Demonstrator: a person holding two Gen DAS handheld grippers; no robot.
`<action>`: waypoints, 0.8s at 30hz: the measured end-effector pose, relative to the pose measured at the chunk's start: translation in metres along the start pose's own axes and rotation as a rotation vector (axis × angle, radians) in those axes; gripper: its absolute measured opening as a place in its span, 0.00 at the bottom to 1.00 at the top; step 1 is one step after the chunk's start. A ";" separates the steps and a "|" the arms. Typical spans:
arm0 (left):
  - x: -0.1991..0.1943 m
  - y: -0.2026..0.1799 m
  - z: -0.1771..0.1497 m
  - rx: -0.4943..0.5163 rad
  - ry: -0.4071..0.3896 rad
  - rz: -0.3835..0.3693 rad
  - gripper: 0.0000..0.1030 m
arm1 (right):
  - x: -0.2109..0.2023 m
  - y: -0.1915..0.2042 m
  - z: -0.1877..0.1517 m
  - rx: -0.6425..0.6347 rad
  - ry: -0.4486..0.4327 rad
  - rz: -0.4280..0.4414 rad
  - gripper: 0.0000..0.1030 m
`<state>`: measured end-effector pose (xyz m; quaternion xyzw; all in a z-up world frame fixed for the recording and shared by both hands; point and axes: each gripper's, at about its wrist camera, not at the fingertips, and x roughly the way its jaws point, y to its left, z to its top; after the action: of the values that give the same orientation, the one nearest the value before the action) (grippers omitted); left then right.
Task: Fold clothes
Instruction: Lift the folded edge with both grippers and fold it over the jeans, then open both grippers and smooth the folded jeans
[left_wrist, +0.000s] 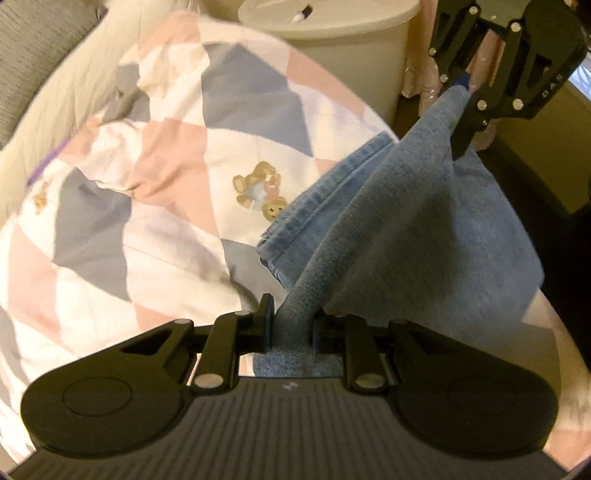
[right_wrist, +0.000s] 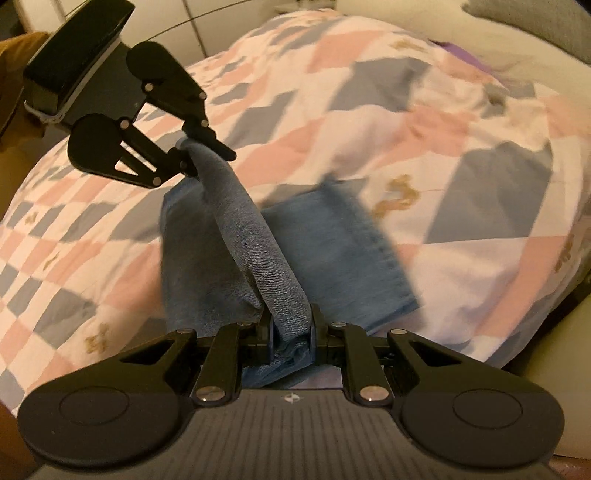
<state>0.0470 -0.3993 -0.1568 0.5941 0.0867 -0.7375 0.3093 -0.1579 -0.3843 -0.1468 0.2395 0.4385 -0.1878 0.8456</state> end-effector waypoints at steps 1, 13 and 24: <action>0.009 0.004 0.003 -0.007 0.012 -0.008 0.16 | 0.004 -0.013 0.003 0.010 0.010 0.008 0.15; 0.058 0.040 0.024 -0.172 0.083 -0.025 0.36 | 0.040 -0.090 0.019 0.127 0.062 0.110 0.13; 0.030 0.060 -0.015 -0.760 -0.076 -0.018 0.14 | 0.060 -0.131 0.005 0.409 0.102 0.160 0.24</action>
<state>0.0902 -0.4496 -0.1744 0.4086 0.3478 -0.6770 0.5038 -0.1906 -0.5004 -0.2255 0.4491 0.4130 -0.1927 0.7685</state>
